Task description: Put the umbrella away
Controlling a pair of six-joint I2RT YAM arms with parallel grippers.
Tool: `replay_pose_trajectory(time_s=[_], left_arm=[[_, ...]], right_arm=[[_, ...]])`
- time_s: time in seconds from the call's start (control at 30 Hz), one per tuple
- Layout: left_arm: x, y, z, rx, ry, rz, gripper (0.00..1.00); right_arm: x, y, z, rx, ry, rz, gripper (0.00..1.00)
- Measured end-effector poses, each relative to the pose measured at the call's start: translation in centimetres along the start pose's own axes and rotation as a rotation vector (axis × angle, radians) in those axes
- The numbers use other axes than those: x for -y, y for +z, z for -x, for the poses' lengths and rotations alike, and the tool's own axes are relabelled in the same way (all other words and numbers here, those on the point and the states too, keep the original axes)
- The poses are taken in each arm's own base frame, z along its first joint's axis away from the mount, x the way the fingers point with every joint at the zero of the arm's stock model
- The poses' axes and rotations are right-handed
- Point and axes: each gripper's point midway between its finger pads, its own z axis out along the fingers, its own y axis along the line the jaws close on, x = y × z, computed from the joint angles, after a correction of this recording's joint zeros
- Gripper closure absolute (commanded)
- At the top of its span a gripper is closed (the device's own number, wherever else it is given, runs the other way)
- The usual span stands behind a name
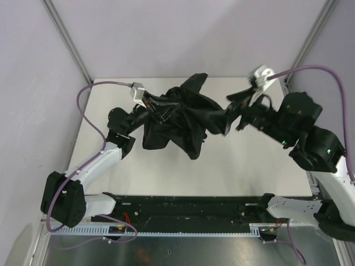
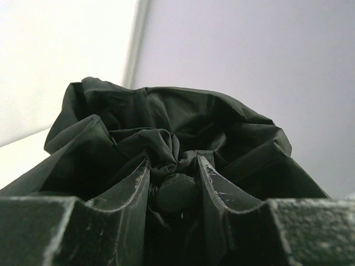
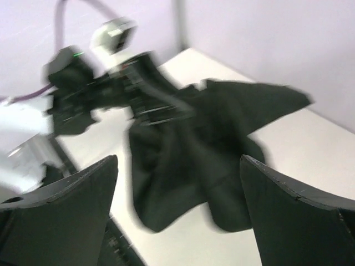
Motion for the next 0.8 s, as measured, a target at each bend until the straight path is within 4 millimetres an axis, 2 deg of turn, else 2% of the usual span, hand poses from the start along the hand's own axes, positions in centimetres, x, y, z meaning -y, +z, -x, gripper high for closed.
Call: replay_pose_trajectory(time_s=[0.07, 0.1, 0.17, 0.23, 0.27, 0.33, 0.4, 0.47, 0.5, 0.57, 0.63, 0.8], left_arm=[[1.3, -0.2, -0.3, -0.030, 0.020, -0.080, 1.00], [2.0, -0.4, -0.5, -0.044, 0.027, -0.121, 1.00], [3.4, -0.8, -0.7, -0.070, 0.041, -0.196, 1.00], [4.5, -1.2, -0.7, -0.087, 0.058, -0.262, 1.00], [5.2, -1.5, -0.7, -0.097, 0.070, -0.303, 1.00], [6.3, -2.0, -0.4, -0.110, 0.086, -0.374, 1.00], [7.2, -2.3, 0.2, -0.114, 0.091, -0.429, 1.00], [8.2, -2.4, 1.2, -0.104, 0.103, -0.498, 1.00], [8.8, -2.4, 1.7, -0.099, 0.104, -0.537, 1.00], [9.3, -2.4, 2.1, -0.109, 0.076, -0.579, 1.00], [9.3, -2.2, 2.0, -0.141, 0.014, -0.606, 1.00], [8.5, -2.0, 0.1, -0.233, -0.135, -0.607, 1.00]], right_arm=[[4.3, -0.5, 0.9, 0.024, 0.007, -0.121, 0.08], [6.0, -0.6, 0.9, 0.023, 0.010, -0.168, 0.10], [10.8, -0.8, -0.1, -0.003, 0.020, -0.277, 0.13], [14.7, -1.0, -2.1, -0.045, 0.050, -0.355, 0.14], [16.0, -0.7, -3.4, -0.070, 0.062, -0.363, 0.13], [17.1, 0.1, -7.1, -0.152, 0.085, -0.337, 0.12], [16.3, 0.7, -10.2, -0.221, 0.087, -0.270, 0.10], [14.0, 0.8, -12.2, -0.258, 0.062, -0.165, 0.07], [12.3, 0.6, -12.6, -0.256, 0.038, -0.097, 0.06], [9.6, 0.0, -12.2, -0.228, -0.002, 0.002, 0.05], [6.9, -0.6, -10.9, -0.174, -0.047, 0.100, 0.03], [2.8, -0.6, -8.9, -0.090, -0.104, 0.238, 0.01]])
